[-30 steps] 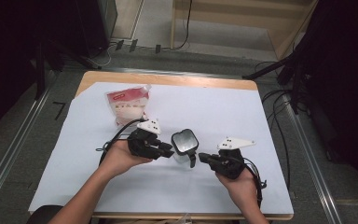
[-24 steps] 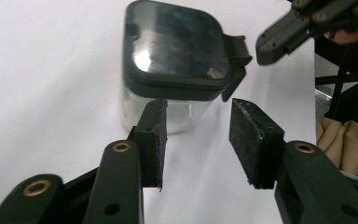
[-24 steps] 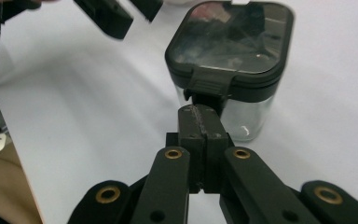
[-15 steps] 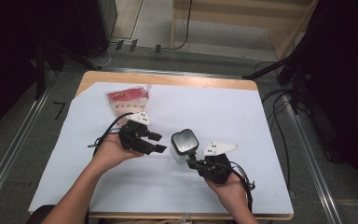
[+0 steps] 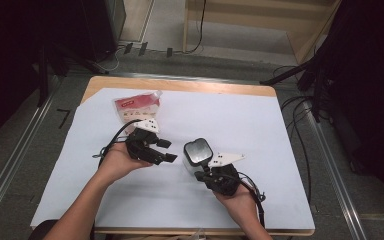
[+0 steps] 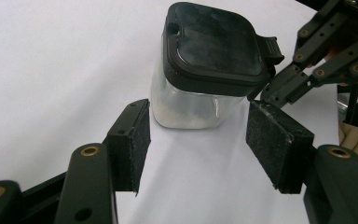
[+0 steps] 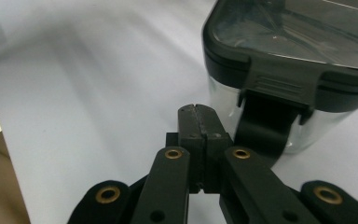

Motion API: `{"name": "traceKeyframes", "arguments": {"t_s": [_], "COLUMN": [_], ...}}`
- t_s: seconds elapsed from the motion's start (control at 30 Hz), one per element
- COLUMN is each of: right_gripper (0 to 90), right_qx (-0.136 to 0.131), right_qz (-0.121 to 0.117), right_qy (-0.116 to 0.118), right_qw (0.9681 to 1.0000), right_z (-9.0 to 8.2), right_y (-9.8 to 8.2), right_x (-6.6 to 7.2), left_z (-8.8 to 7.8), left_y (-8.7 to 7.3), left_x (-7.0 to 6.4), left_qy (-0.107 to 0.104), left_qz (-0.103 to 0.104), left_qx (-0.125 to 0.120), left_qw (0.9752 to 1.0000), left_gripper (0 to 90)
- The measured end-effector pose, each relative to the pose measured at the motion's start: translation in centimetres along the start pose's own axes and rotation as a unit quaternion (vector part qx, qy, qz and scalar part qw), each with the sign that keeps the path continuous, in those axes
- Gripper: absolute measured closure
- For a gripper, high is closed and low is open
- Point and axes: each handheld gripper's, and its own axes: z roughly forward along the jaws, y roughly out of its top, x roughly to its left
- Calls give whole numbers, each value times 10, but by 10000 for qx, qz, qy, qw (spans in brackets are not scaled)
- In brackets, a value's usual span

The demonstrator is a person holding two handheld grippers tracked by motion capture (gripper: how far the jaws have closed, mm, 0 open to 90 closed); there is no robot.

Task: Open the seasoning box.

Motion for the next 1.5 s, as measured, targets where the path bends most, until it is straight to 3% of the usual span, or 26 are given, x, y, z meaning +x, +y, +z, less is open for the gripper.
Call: {"name": "traceKeyframes", "arguments": {"t_s": [0.23,0.67,1.1,1.37,1.5], "right_gripper": [900,900,900,900,900], "right_qx": [29,-5,-42,-18,-31], "right_qz": [19,276,623,791,817], "right_qy": [36,-215,-521,-676,-770], "right_qw": [10000,9994,9967,9946,9937], "right_z": [-2,-16,-25,-27,-27], "right_y": [0,-3,-7,-6,-6], "right_x": [-4,-26,-51,-64,-70], "left_z": [0,0,4,10,17], "left_y": [0,0,1,2,7], "left_x": [0,-2,-3,-6,-5], "left_qy": [-24,-118,-144,-188,-268], "left_qz": [7,11,-48,13,154], "left_qx": [1,-48,-44,-51,-39], "left_qw": [10000,9999,9999,9998,9995], "left_gripper": [410,415,420,423,425]}}
